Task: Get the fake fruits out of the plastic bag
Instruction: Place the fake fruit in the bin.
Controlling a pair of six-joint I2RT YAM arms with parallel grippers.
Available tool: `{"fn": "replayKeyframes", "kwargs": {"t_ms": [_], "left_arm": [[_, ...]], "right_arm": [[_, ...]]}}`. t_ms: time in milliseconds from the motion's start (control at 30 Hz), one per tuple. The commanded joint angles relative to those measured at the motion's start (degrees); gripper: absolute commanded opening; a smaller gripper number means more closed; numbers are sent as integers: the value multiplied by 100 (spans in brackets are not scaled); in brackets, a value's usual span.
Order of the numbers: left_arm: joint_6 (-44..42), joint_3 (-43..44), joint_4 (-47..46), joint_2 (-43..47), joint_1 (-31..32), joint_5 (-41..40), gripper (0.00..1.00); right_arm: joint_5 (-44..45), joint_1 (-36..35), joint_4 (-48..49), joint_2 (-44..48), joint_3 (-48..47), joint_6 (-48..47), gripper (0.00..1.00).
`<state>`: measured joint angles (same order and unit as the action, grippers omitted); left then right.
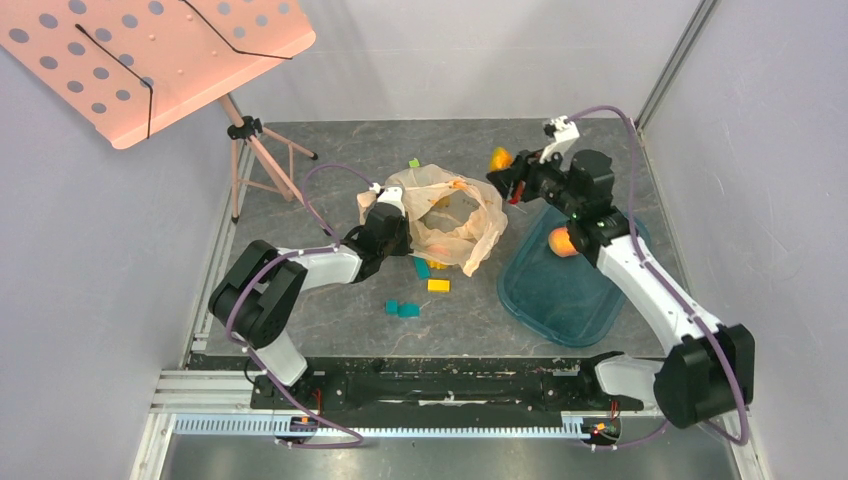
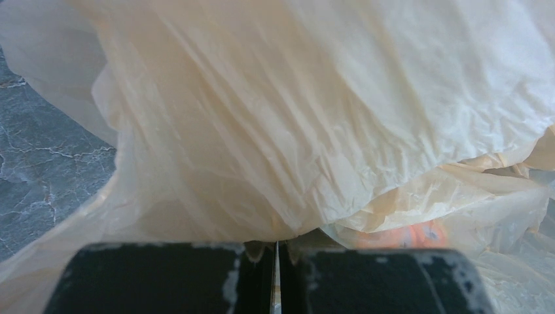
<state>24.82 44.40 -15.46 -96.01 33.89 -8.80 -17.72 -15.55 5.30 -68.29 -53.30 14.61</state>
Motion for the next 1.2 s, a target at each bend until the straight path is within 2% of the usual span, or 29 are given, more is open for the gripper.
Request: {"fn": "replayKeyframes", "kwargs": {"t_ms": [0,133,300,533,1167], "left_arm": [[84,191,-13,-45,12,30,2],[93,209,2,-71,13,67,2],[101,227,25,-85,19,70,2],[97,228,34,-79,16,71,2],[102,236,30,-98,17,78,2]], "right_arm": [[844,261,-513,714,501,-41,36],[1405,407,-1367,1071,746,-146,38],[1858,492,-1839,1289,1146,-245,40],[1784,519,-1952,1024,1457,-389,43],[1917,518,-2135,44,1745,-543,45]]}}
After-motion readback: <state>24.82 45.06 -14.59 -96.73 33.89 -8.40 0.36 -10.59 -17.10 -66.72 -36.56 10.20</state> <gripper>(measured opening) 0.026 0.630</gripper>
